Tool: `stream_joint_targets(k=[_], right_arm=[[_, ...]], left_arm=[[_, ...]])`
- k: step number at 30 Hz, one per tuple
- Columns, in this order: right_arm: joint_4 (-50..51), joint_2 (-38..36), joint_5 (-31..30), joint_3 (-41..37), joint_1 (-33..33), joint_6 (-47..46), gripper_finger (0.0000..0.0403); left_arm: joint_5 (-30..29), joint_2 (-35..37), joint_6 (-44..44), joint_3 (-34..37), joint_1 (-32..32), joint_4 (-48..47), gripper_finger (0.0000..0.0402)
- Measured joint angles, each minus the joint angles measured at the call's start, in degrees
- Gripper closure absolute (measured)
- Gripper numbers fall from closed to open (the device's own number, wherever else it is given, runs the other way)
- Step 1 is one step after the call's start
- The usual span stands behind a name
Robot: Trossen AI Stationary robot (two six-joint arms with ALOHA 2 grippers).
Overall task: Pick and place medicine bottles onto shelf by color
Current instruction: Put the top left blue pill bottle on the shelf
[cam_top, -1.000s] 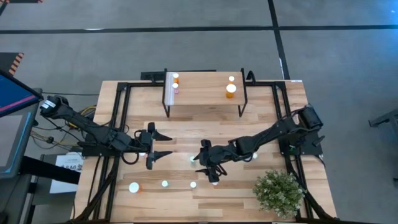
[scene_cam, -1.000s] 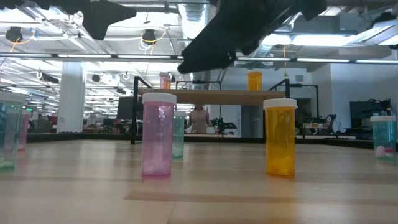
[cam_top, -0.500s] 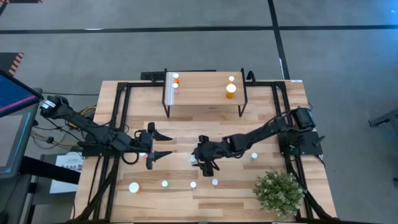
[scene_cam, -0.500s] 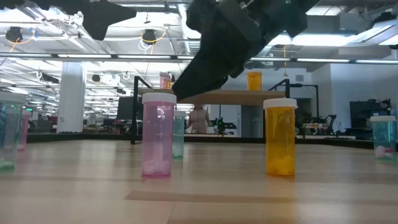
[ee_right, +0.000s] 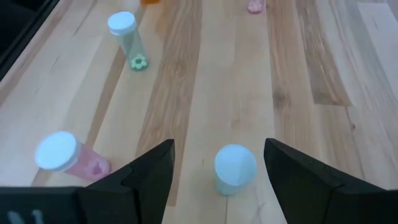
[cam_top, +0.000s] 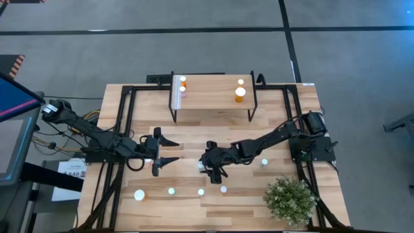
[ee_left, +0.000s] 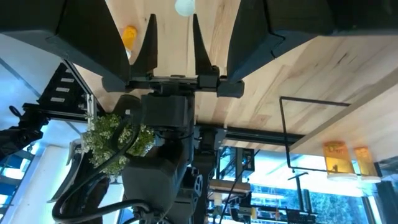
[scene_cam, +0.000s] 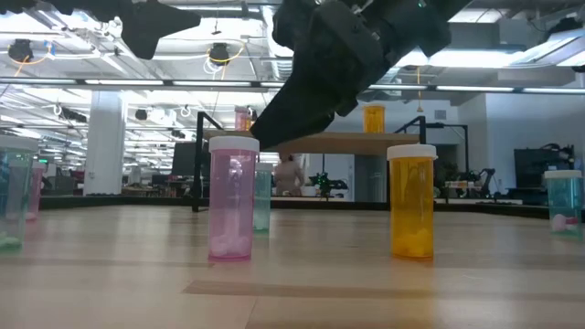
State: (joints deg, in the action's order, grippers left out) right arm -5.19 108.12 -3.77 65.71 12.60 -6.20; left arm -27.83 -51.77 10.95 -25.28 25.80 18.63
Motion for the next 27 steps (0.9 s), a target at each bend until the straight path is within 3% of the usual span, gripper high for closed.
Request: stream_joint_targets(k=[27], right_arm=[[-1.1, 0.0, 0.9, 0.0, 0.0, -1.0, 0.0132]], left_arm=[[0.0, 0.0, -0.1, 0.0, 0.0, 0.1, 0.0146]])
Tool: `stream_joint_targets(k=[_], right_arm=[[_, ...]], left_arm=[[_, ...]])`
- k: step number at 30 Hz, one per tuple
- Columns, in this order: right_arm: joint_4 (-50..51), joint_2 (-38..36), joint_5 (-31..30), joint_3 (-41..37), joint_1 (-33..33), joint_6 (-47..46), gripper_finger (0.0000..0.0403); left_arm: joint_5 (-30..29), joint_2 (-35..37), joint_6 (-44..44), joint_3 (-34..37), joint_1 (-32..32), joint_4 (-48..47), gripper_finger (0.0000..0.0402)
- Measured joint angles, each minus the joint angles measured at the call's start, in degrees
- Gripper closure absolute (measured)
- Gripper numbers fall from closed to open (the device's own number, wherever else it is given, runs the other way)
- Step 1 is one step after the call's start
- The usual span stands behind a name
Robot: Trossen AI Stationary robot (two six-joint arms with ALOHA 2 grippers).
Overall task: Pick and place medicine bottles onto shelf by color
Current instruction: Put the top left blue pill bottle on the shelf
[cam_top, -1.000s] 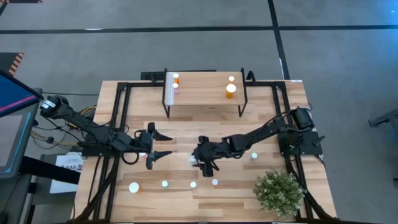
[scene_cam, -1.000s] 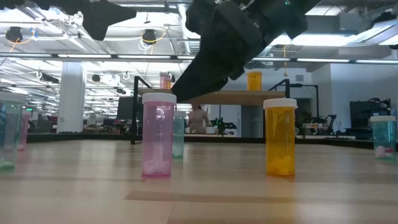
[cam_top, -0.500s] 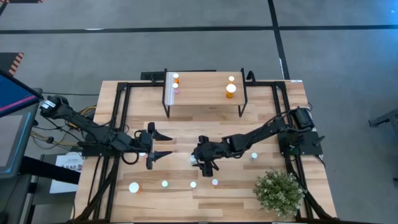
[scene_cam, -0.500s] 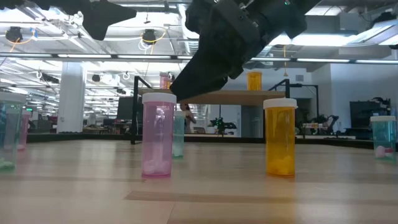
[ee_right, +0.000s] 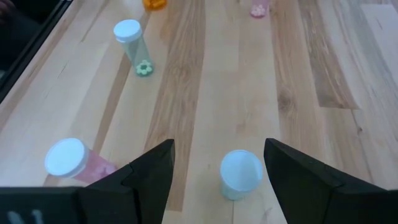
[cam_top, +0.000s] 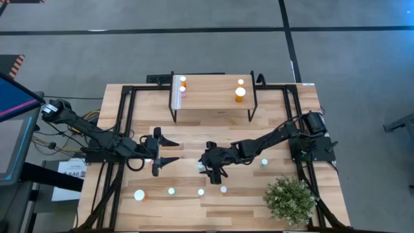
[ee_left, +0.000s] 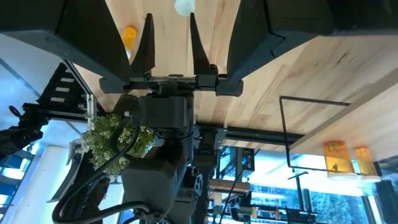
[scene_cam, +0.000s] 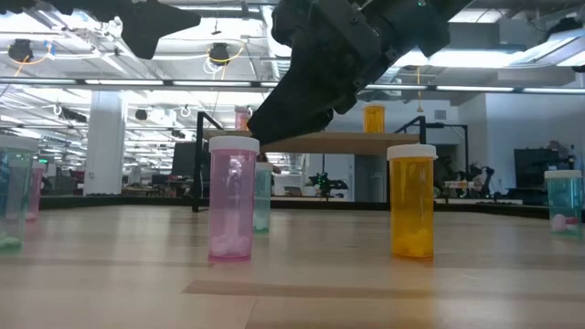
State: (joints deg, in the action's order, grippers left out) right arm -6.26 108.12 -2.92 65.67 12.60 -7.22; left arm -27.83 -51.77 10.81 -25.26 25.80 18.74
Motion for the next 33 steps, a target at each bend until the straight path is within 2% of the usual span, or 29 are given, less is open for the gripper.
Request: stream_joint_targets(k=[19, 27, 33], right_arm=[[2.1, 0.0, 0.0, 0.0, -0.4, 0.1, 0.0132], [4.8, -0.2, 0.0, 0.1, -1.6, -0.3, 0.0132], [11.1, -0.2, -0.3, 3.8, -1.6, 0.3, 0.0132]], left_arm=[[0.0, 0.0, 0.0, 0.0, 0.0, 0.0, 0.0146], [0.0, 0.0, 0.0, 0.0, 0.0, 0.0, 0.0146], [0.0, 0.0, 0.0, 0.0, 0.0, 0.0, 0.0146]])
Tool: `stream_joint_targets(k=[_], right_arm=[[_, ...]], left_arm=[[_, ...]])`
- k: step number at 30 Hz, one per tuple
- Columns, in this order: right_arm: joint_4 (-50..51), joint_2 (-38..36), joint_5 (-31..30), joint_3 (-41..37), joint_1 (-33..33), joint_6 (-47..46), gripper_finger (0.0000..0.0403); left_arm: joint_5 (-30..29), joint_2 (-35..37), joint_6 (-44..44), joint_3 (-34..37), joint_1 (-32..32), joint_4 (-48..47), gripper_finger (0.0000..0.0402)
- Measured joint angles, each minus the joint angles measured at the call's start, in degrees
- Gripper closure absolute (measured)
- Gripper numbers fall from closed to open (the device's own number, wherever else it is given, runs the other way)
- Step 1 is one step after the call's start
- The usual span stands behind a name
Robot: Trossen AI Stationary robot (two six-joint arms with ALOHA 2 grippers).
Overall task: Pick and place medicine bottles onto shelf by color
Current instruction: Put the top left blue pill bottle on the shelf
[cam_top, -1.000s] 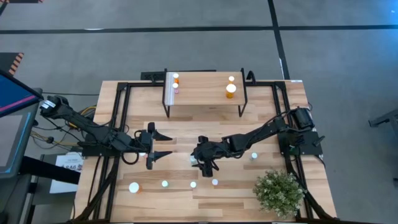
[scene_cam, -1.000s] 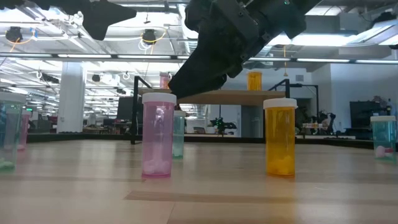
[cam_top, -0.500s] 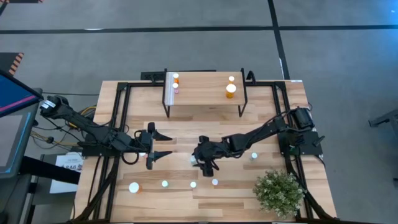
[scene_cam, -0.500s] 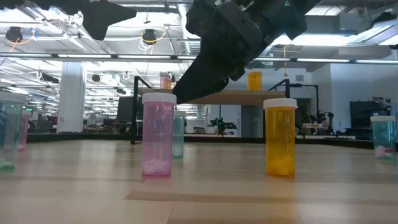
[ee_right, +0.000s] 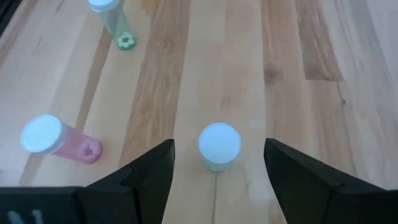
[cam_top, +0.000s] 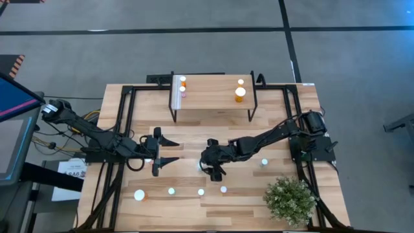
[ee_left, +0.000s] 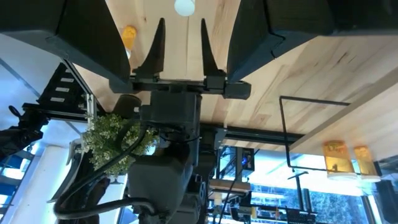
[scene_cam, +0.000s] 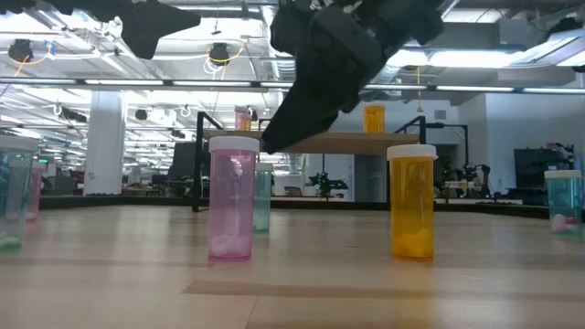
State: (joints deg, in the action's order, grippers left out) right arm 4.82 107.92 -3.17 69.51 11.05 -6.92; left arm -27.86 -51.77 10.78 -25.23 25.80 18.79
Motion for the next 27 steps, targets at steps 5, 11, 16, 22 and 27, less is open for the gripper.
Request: stream_joint_targets(k=[5, 11, 16, 22, 27], right_arm=[[3.1, -0.1, -4.3, 3.9, 0.2, 2.5, 0.0132], [2.3, 0.0, -4.4, 3.9, 0.2, 2.9, 0.0132], [-8.2, -0.1, -0.6, -2.0, -0.5, 3.1, 0.0132], [-10.9, -1.5, 1.3, -4.9, -1.6, 2.3, 0.0132], [-11.7, -0.9, 1.5, -4.9, -0.1, 4.3, 0.0132]], left_arm=[[0.0, 0.0, 0.0, 0.0, 0.0, 0.0, 0.0146], [0.1, 0.0, 0.0, 0.0, 0.0, 0.0, 0.0146], [0.5, 0.0, 0.4, 0.0, 0.1, 0.0, 0.0146], [0.5, 0.0, 0.3, 0.0, 0.1, 0.0, 0.0146], [0.5, 0.0, 0.2, 0.0, 0.1, 0.0, 0.0146]])
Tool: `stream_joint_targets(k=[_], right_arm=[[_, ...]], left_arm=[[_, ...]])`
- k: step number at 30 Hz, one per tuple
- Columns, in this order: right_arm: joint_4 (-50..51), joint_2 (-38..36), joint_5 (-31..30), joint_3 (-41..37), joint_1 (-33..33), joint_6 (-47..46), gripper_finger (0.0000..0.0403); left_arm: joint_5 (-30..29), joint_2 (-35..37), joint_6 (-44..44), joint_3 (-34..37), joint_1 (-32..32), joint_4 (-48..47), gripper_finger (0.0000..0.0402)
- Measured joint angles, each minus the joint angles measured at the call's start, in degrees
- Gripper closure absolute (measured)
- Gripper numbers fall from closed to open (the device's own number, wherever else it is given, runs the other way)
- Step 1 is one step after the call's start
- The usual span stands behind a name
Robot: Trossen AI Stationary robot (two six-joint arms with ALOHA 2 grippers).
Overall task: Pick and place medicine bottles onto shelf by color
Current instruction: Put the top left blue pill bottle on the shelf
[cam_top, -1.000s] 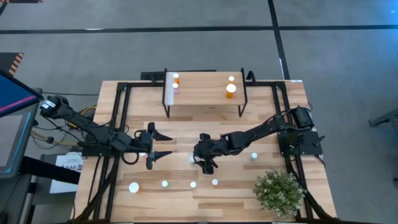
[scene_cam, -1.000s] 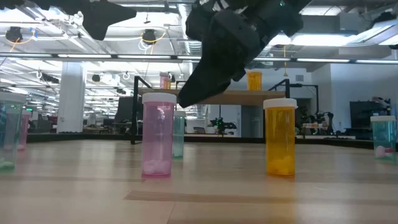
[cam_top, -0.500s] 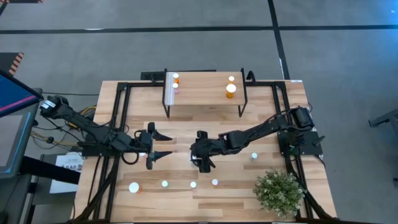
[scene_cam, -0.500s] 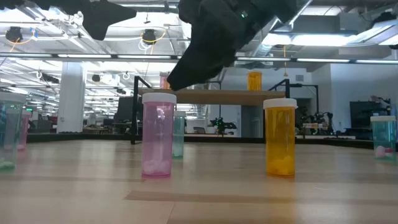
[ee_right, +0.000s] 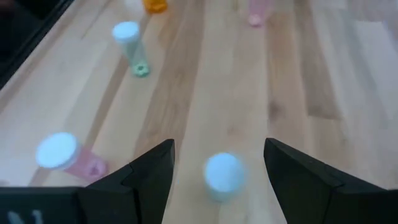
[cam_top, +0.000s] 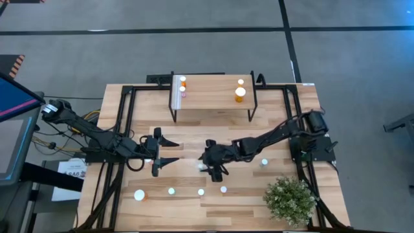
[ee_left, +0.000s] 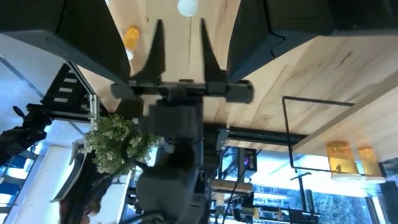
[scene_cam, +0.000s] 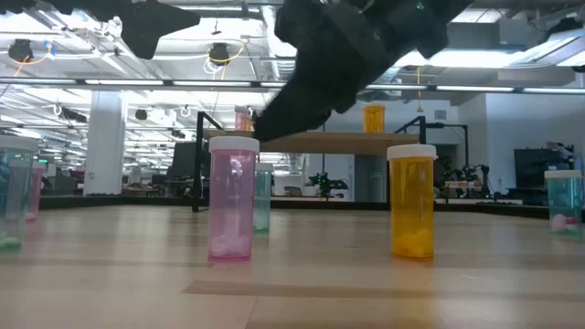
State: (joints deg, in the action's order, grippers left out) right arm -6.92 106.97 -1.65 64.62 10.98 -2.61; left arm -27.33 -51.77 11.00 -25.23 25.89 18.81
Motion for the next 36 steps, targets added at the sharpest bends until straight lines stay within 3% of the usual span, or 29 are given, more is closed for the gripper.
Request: stream_joint_targets(k=[5, 16, 36], right_arm=[[-0.5, 0.1, 0.0, -0.1, 0.8, 0.9, 0.0132], [-14.1, -1.1, 2.0, -8.0, -0.8, -0.2, 0.0132], [-13.6, 0.2, 3.3, -8.1, -1.0, -1.0, 0.0132]], left_arm=[[0.0, 0.0, 0.3, 0.0, 0.0, 0.0, 0.0146], [0.1, 0.0, 0.2, 0.0, 0.0, -0.2, 0.0146], [-0.1, 0.0, 0.0, 0.0, 0.0, 0.0, 0.0146]])
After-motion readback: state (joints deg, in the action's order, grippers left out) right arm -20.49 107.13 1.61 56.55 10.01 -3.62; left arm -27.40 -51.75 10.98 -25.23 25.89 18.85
